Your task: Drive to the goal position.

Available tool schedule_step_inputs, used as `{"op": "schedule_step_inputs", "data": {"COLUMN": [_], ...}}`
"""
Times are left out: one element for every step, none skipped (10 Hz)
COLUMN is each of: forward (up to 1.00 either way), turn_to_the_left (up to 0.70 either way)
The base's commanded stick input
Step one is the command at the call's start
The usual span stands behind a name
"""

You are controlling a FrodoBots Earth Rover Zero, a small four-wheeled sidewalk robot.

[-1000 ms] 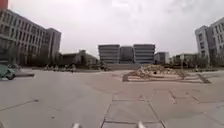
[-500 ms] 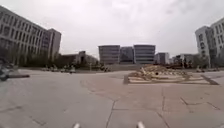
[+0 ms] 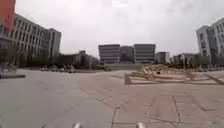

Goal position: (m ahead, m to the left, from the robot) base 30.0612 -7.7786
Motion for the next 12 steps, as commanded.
{"op": "schedule_step_inputs", "data": {"forward": [0.85, 0.85, 0.85, 0.85, 0.85, 0.85, 0.85, 0.85, 0.85, 0.85, 0.85, 0.85], "turn_to_the_left": [0.0, 0.0, 0.0, 0.0, 0.0, 0.0, 0.0, 0.0, 0.0, 0.0, 0.0, 0.0]}}
